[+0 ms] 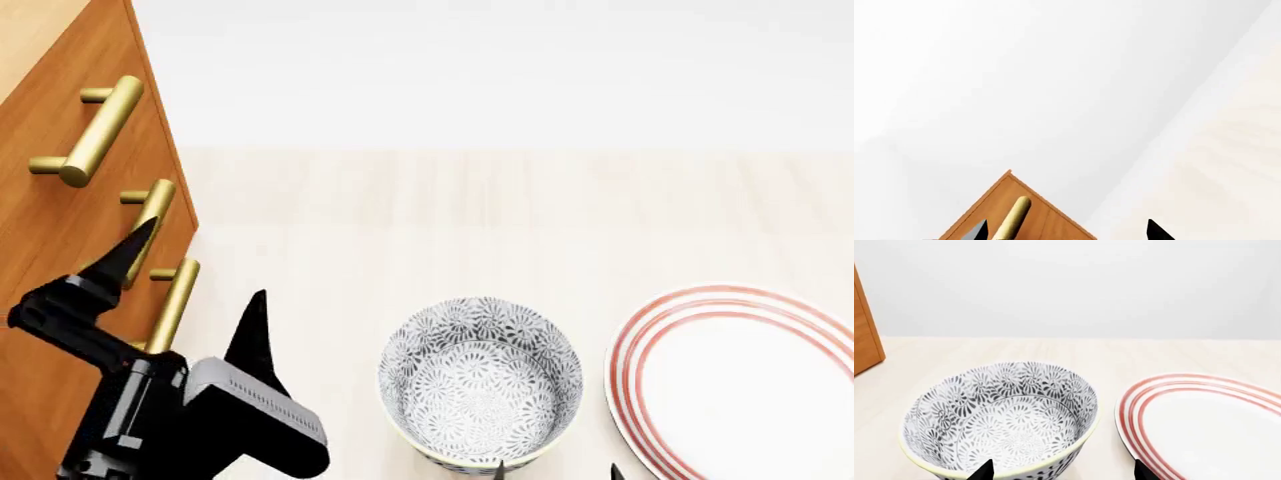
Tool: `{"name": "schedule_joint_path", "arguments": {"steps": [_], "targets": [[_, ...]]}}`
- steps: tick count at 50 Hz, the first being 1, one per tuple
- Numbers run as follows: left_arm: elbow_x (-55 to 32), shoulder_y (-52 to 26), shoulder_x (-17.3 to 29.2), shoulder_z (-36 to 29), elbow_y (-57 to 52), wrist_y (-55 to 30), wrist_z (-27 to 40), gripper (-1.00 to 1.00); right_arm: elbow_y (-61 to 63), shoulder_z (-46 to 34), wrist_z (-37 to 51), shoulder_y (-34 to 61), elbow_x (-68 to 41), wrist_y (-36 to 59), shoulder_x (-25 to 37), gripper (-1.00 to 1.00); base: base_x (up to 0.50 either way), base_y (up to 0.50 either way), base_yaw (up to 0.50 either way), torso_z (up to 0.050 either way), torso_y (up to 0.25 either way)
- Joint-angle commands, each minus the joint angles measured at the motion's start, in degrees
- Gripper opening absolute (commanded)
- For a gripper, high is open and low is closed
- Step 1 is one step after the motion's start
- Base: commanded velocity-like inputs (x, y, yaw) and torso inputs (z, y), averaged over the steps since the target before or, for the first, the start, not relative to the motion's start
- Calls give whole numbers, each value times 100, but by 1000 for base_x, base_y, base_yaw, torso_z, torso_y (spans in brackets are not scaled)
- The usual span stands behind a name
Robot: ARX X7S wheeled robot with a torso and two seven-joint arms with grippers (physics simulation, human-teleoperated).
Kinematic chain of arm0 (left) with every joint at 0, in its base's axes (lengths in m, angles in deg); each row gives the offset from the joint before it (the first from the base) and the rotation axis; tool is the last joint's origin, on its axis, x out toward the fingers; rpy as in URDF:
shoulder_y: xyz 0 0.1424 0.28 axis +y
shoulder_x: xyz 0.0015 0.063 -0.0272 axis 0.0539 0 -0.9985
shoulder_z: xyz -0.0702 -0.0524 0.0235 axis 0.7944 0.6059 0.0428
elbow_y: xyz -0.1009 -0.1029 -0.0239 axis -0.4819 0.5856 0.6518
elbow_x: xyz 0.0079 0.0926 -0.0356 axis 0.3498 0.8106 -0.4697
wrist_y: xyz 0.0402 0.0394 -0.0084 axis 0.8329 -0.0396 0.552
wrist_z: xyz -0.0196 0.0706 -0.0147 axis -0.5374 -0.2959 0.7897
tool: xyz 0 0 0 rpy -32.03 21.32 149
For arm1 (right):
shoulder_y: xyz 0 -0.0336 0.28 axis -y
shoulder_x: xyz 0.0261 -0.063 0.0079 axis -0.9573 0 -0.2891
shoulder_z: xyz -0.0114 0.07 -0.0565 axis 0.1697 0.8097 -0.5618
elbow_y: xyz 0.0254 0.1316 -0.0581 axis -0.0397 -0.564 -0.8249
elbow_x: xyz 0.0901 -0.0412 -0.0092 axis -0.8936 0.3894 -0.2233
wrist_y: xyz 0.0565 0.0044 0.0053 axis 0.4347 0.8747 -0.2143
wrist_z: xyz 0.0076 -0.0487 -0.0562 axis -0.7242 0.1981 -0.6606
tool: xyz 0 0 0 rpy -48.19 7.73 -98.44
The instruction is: Open the top drawer of the cabinet.
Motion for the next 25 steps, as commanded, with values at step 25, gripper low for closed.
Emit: {"name": "schedule_joint_path", "arguments": {"steps": [25], "targets": [[1013, -906, 406, -627, 346, -564, -628, 100, -35, -88, 9, 3, -155, -1, 55, 100, 0, 0, 0, 0, 0]]}}
